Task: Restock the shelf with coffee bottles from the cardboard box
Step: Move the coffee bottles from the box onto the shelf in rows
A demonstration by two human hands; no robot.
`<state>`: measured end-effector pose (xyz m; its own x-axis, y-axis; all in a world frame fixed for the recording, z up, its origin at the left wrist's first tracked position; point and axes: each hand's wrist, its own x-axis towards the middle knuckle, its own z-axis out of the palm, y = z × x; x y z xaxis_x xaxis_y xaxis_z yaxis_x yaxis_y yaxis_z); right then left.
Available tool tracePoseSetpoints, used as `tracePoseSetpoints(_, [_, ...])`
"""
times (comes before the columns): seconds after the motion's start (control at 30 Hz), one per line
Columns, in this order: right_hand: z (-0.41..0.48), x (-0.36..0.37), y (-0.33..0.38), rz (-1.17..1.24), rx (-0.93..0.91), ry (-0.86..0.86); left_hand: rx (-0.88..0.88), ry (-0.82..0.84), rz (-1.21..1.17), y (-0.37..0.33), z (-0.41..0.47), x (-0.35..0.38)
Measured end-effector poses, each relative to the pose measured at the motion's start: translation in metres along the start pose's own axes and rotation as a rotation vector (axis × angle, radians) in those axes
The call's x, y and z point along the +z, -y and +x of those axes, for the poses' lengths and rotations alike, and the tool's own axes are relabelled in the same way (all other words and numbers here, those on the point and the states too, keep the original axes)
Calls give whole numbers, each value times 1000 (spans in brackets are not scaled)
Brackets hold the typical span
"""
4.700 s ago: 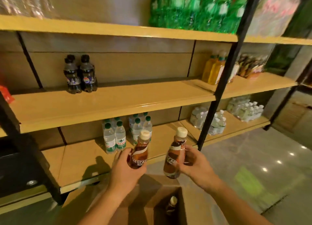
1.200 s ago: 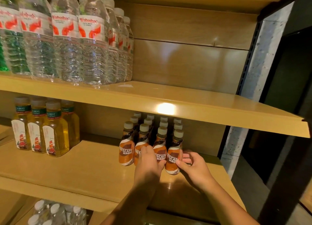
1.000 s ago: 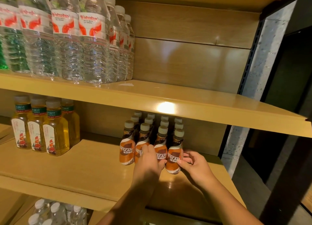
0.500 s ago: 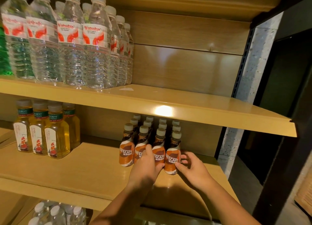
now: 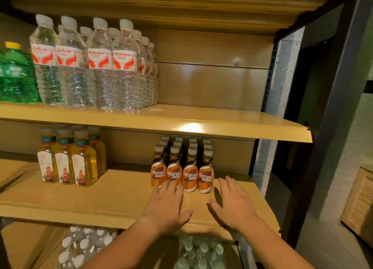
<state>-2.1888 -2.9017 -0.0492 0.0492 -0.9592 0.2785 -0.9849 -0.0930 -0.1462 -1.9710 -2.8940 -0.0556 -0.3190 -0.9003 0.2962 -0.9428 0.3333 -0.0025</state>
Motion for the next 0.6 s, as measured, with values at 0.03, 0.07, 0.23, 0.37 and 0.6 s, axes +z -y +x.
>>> tracePoseSetpoints(0.03, [-8, -3, 4, -5, 4, 1, 23, -17, 22, 4, -8, -8])
tracePoseSetpoints(0.07, [-15, -5, 9, -9, 8, 1, 43, -31, 40, 8, -16, -15])
tracePoseSetpoints(0.23, [-55, -17, 41, -45, 11, -19, 69, -32, 27, 38, -57, -41])
tracePoseSetpoints(0.37, [-94, -23, 80, -76, 30, -59, 99, -48, 16, 65, -94, -48])
tracePoseSetpoints(0.6, [-174, -17, 171, -132, 85, -56, 194, 3, 30, 124, -171, -59])
